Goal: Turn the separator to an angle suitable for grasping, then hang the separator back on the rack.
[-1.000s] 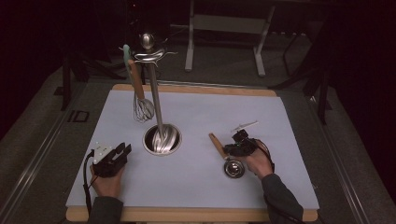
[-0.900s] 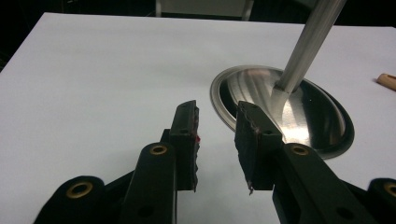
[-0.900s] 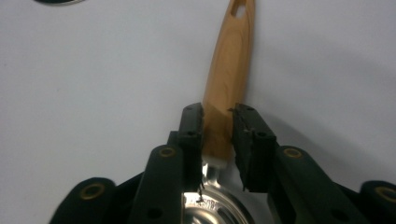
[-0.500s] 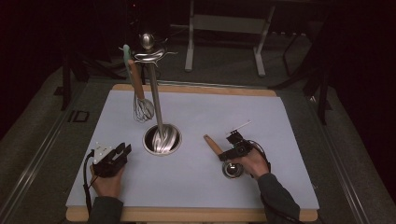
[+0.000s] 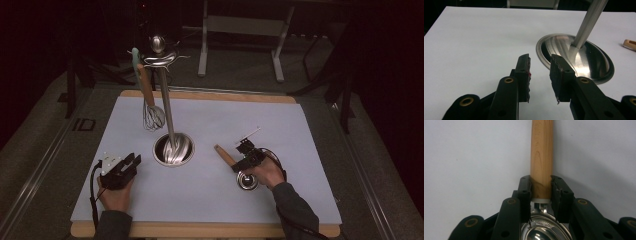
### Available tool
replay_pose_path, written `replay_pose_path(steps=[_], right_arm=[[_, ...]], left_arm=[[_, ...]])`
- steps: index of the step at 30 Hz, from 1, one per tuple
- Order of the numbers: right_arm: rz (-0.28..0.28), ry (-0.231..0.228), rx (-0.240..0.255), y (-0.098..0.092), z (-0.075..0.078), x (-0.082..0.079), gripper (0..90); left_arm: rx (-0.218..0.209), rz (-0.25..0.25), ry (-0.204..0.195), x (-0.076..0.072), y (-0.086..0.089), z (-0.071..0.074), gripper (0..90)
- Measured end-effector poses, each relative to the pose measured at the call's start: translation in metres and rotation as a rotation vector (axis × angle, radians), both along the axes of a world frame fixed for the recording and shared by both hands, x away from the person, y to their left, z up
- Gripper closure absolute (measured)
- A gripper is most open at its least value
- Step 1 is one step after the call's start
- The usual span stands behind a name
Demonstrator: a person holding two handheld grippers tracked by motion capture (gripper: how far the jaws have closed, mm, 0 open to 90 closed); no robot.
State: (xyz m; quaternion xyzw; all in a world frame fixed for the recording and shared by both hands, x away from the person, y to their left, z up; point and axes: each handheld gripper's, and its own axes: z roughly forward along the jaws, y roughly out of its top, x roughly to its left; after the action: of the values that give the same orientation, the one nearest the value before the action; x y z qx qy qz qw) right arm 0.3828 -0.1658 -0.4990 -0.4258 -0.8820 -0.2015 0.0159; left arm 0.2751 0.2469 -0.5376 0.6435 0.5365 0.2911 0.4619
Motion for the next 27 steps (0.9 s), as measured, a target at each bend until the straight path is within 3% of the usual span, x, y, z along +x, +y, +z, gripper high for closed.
replay_pose_path(steps=[8, 27], right_arm=[[0.037, -0.022, 0.038, -0.0013, 0.0008, -0.0031, 71.0], [0.048, -0.042, 0.145, -0.0026, 0.0090, -0.0032, 71.0]], left_arm=[[0.007, 0.000, -0.009, -0.0005, -0.0009, 0.0002, 70.2], [0.021, -0.006, -0.007, -0.0007, -0.0023, 0.0001, 69.8]])
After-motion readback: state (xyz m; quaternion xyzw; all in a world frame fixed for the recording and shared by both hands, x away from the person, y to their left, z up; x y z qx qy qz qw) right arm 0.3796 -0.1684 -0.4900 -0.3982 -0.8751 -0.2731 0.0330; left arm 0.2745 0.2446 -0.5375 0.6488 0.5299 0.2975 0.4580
